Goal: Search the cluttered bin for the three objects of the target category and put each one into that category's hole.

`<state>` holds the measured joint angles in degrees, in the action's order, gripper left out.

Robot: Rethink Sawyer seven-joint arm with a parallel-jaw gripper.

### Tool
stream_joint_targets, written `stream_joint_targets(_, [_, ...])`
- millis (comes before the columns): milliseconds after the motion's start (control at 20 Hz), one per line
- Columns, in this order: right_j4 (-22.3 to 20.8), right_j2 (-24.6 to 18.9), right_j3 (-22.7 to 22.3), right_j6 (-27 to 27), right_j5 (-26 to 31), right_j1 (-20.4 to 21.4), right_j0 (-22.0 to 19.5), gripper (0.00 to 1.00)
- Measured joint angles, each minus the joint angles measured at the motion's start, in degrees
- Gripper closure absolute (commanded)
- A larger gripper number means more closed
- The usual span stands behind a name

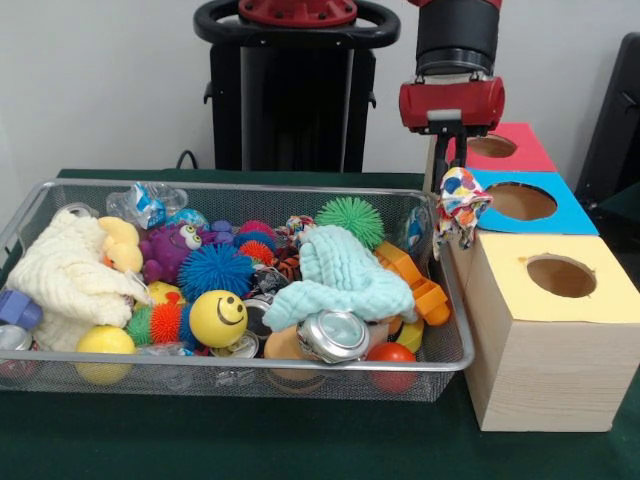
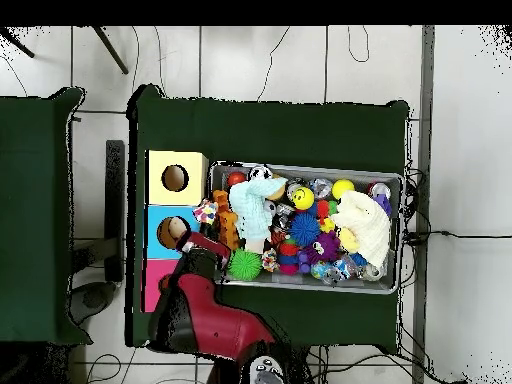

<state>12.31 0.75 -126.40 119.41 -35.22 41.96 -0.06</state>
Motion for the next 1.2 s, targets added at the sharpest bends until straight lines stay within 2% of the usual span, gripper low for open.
stream_joint_targets(700, [3.1,2.1,0.0,0.0,7.4,5.1,4.6,1.0])
stream_joint_targets(1200, [7.3,4.4,0.2,0.0,10.6,5.5,9.0,1.0])
